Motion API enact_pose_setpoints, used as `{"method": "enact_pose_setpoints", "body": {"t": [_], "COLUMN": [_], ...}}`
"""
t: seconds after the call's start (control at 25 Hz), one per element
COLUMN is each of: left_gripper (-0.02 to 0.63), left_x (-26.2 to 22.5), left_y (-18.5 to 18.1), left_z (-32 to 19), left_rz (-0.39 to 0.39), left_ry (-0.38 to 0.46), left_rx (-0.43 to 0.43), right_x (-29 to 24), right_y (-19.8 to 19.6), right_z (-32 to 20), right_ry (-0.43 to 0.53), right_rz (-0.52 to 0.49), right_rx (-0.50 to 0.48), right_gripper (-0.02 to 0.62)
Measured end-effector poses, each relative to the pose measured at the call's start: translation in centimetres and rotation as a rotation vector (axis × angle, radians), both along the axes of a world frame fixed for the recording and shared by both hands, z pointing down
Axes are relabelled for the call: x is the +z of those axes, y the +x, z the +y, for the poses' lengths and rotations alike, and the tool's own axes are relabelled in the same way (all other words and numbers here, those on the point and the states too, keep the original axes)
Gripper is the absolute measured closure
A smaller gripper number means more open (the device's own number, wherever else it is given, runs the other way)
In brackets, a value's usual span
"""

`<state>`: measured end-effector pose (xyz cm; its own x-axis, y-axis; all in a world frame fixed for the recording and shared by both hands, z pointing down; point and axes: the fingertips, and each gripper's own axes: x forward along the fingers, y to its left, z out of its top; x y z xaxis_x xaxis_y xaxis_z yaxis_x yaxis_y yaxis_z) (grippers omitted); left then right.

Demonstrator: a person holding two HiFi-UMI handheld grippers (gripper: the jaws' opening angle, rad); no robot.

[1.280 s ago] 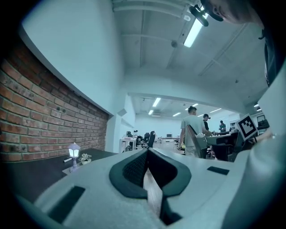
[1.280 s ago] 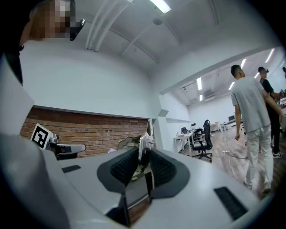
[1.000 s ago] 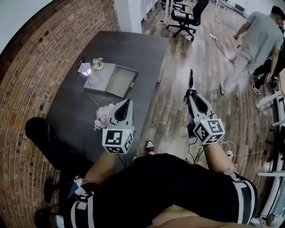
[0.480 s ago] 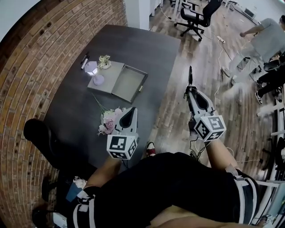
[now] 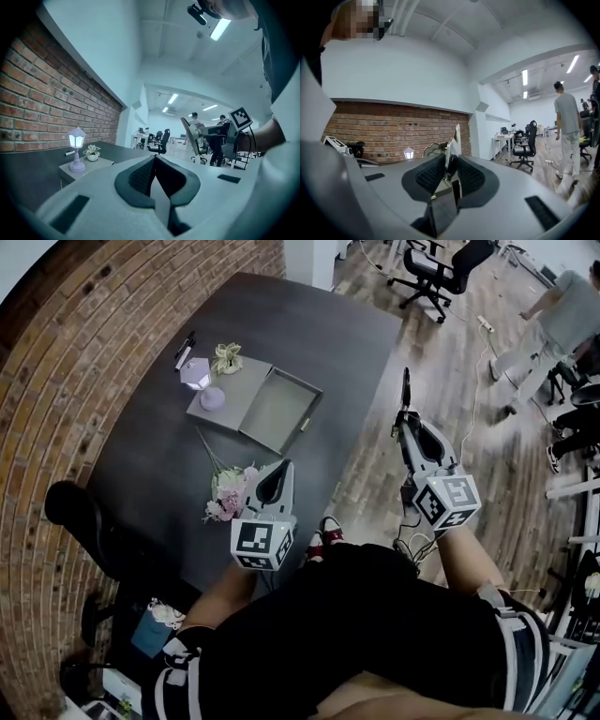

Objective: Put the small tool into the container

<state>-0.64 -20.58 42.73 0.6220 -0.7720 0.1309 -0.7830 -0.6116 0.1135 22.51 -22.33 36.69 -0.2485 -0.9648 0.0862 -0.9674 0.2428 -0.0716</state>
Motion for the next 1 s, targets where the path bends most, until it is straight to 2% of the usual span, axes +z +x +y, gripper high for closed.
{"method": "enact_pose_setpoints", "body": {"t": [0.28, 0.6, 1.0], "left_gripper": [0.597, 0.597, 0.597], "left_x": [0.3, 0.1, 2.6], "left_y": [1.2, 0.8, -3.3], "left_z": [-1.7, -1.9, -2.7], "left_rz": [-0.022, -0.032, -0.014], "left_ry": [0.008, -0.003, -0.055], "left_rx": [-0.041, -0.111, -0.264], "right_x": [-0.3, 1.3, 6.2], "right_y": [-0.4, -1.6, -8.6], "right_z": [-4.0, -6.2, -11.0], "right_ry": [0.01, -0.038, -0.121], "right_rz": [0.025, 0.039, 0.105], "right_rx": [-0.097, -0.2, -0.402], "right_gripper": [0.512, 0.512, 0.512]}}
